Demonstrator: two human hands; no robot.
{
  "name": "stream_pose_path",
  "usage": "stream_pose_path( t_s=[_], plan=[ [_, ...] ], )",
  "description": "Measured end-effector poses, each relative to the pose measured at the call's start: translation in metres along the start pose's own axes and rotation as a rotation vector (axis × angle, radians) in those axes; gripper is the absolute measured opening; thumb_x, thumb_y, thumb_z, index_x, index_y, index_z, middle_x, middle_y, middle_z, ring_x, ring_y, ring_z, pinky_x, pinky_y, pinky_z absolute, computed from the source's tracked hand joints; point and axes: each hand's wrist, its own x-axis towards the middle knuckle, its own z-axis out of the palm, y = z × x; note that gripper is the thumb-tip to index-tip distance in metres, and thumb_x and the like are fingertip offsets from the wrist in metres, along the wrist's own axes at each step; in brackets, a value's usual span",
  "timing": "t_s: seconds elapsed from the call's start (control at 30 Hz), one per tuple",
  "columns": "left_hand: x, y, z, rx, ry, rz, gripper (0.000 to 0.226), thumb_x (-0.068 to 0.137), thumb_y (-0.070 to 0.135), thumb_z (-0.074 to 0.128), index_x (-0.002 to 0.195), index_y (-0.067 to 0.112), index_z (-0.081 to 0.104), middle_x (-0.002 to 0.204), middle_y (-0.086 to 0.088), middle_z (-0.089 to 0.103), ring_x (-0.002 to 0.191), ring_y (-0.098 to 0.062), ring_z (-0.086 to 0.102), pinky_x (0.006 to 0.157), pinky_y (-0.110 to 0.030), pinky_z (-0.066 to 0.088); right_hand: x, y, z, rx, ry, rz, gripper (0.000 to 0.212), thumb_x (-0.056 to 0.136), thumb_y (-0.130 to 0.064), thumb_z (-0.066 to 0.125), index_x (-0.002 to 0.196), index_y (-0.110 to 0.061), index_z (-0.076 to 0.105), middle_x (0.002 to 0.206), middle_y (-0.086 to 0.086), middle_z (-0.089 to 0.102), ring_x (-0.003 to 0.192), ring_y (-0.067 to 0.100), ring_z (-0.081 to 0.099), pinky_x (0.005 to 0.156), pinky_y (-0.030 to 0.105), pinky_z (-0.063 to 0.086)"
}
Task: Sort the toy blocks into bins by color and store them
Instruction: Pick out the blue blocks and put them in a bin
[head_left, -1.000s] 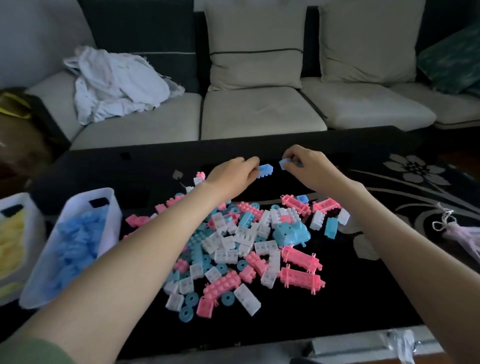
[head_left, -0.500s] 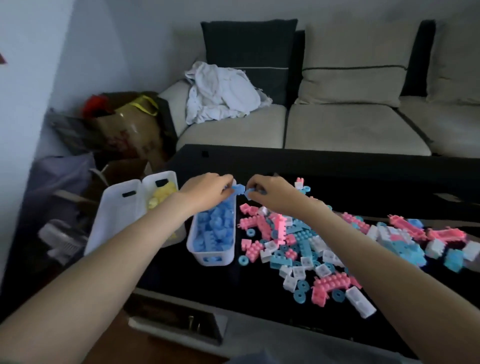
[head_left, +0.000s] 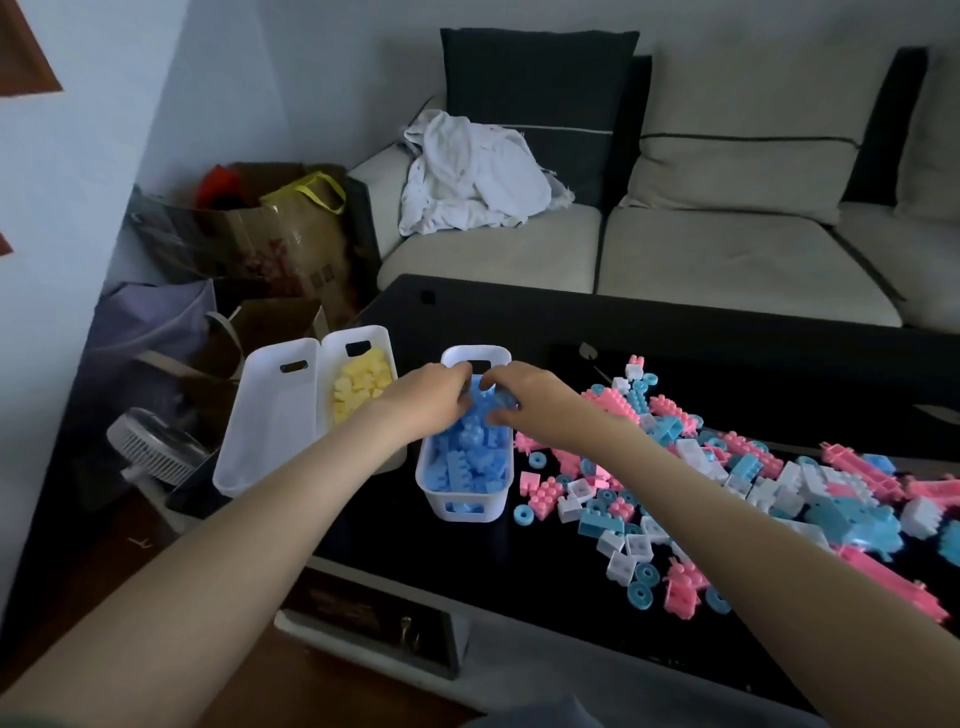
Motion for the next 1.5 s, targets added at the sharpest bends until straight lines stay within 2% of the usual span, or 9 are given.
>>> stream_pose_path(
  t_s=[0.3, 0.53, 0.77, 0.87, 0.97, 1.03, 1.1, 1.3, 1.5],
  plan=[
    [0.001, 0.0, 0.005, -0.16, 0.026, 0.029, 0.018, 0.095, 0.025, 0.047, 0.113, 0.023, 0.045, 0.087, 0.004, 0.058, 0.074, -0.01, 0.058, 0.064, -0.027, 0.047, -0.013, -0.005, 0.008, 0.159, -0.109, -0.072, 0.066, 0.08, -0.016, 0.071, 0.137, -0.024, 0.038, 0.119, -0.004, 0.048, 0.101, 0.007, 0.054, 0.085, 0.019, 0.043],
    [-0.012, 0.003, 0.004, -0.149, 0.103, 0.116, 0.019, 0.093, 0.016, 0.047, 0.111, 0.023, 0.05, 0.107, 0.004, 0.054, 0.086, -0.015, 0.057, 0.077, -0.039, 0.052, -0.017, -0.007, 0.011, 0.142, -0.017, -0.091, 0.046, 0.088, -0.011, 0.061, 0.131, -0.018, 0.046, 0.113, 0.006, 0.058, 0.102, 0.015, 0.057, 0.093, 0.03, 0.047],
    [-0.02, 0.001, -0.001, -0.268, 0.162, 0.13, 0.022, 0.098, 0.019, 0.042, 0.119, 0.022, 0.049, 0.112, 0.002, 0.058, 0.093, -0.013, 0.058, 0.084, -0.035, 0.051, -0.019, -0.003, 0.011, 0.117, 0.171, -0.133, 0.039, 0.091, -0.006, 0.055, 0.128, -0.015, 0.051, 0.111, 0.005, 0.058, 0.096, 0.013, 0.057, 0.083, 0.015, 0.045],
    [-0.022, 0.004, -0.005, -0.284, 0.202, 0.123, 0.029, 0.098, 0.015, 0.043, 0.125, 0.023, 0.046, 0.109, 0.004, 0.061, 0.087, -0.007, 0.057, 0.075, -0.026, 0.05, -0.021, 0.005, 0.005, 0.085, 0.194, -0.099, 0.038, 0.093, -0.007, 0.051, 0.13, -0.014, 0.048, 0.112, 0.004, 0.057, 0.097, 0.013, 0.056, 0.086, 0.02, 0.047],
    [-0.022, 0.015, -0.008, -0.231, 0.373, 0.147, 0.026, 0.097, 0.017, 0.044, 0.122, 0.018, 0.05, 0.112, 0.001, 0.058, 0.091, -0.008, 0.054, 0.07, -0.022, 0.042, -0.031, 0.02, 0.0, 0.051, 0.229, -0.081, 0.036, 0.094, -0.009, 0.05, 0.129, -0.017, 0.049, 0.109, 0.0, 0.057, 0.094, 0.008, 0.055, 0.076, 0.008, 0.043],
    [-0.02, 0.03, -0.008, -0.205, 0.477, 0.184, 0.023, 0.096, 0.016, 0.044, 0.116, 0.014, 0.054, 0.114, -0.002, 0.055, 0.101, -0.015, 0.053, 0.076, -0.026, 0.043, -0.041, 0.034, -0.005, 0.011, 0.232, -0.028, 0.037, 0.093, -0.014, 0.052, 0.129, -0.02, 0.049, 0.109, -0.003, 0.056, 0.092, 0.006, 0.053, 0.07, 0.004, 0.038],
    [-0.015, 0.048, -0.006, -0.184, 0.493, 0.227, 0.023, 0.095, 0.016, 0.045, 0.115, 0.012, 0.056, 0.117, -0.005, 0.053, 0.107, -0.018, 0.05, 0.084, -0.029, 0.042, -0.053, 0.051, -0.01, -0.006, 0.224, 0.058, 0.037, 0.093, -0.018, 0.053, 0.13, -0.021, 0.049, 0.112, -0.003, 0.054, 0.095, 0.007, 0.052, 0.076, 0.01, 0.039],
    [-0.005, 0.136, 0.014, -0.25, 0.371, 0.398, 0.022, 0.095, 0.011, 0.044, 0.109, 0.006, 0.06, 0.125, -0.005, 0.047, 0.115, -0.02, 0.043, 0.092, -0.028, 0.04, -0.107, 0.132, -0.047, -0.179, 0.27, 0.469, 0.037, 0.095, -0.013, 0.044, 0.131, -0.019, 0.048, 0.122, 0.009, 0.051, 0.106, 0.024, 0.053, 0.092, 0.038, 0.043],
    [-0.003, 0.181, 0.037, -0.272, 0.206, 0.537, 0.022, 0.096, 0.015, 0.042, 0.109, 0.009, 0.059, 0.125, -0.003, 0.046, 0.118, -0.016, 0.039, 0.093, -0.031, 0.043, -0.16, 0.196, -0.073, -0.312, 0.316, 0.838, 0.049, 0.092, -0.009, 0.04, 0.136, -0.029, 0.043, 0.134, 0.011, 0.043, 0.12, 0.034, 0.04, 0.099, 0.045, 0.031]
  ],
)
